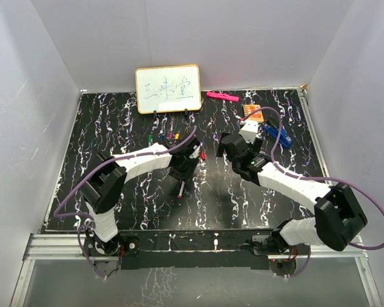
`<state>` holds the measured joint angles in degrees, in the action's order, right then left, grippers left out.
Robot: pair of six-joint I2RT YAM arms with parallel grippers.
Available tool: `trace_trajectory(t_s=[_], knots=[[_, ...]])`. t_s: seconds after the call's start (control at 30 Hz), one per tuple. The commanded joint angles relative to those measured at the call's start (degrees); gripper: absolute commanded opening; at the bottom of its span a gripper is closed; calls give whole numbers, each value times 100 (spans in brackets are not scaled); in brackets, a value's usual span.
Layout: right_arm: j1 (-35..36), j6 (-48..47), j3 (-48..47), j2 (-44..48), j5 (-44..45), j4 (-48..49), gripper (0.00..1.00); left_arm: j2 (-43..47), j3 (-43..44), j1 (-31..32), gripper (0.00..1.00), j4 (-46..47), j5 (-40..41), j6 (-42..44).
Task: Insert the pens into the pen caps
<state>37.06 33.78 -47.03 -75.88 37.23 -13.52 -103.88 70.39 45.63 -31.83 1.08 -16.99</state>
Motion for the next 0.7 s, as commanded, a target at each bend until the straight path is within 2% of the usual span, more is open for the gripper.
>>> trace_trajectory(t_s=[0.0,0.23,0.43,0.67], knots=[[-15,180,79,307,454,75,98,-131,65,33,38,-67,165,-49],[-17,197,353,763,543,394,98,-324,51,34,38,-17,285,-74],[-18,158,291,639,531,281,98,-377,28,33,38,142,267,-119],[-15,211,279,651,550,293,98,-727,274,34,37,-252,683,-38]])
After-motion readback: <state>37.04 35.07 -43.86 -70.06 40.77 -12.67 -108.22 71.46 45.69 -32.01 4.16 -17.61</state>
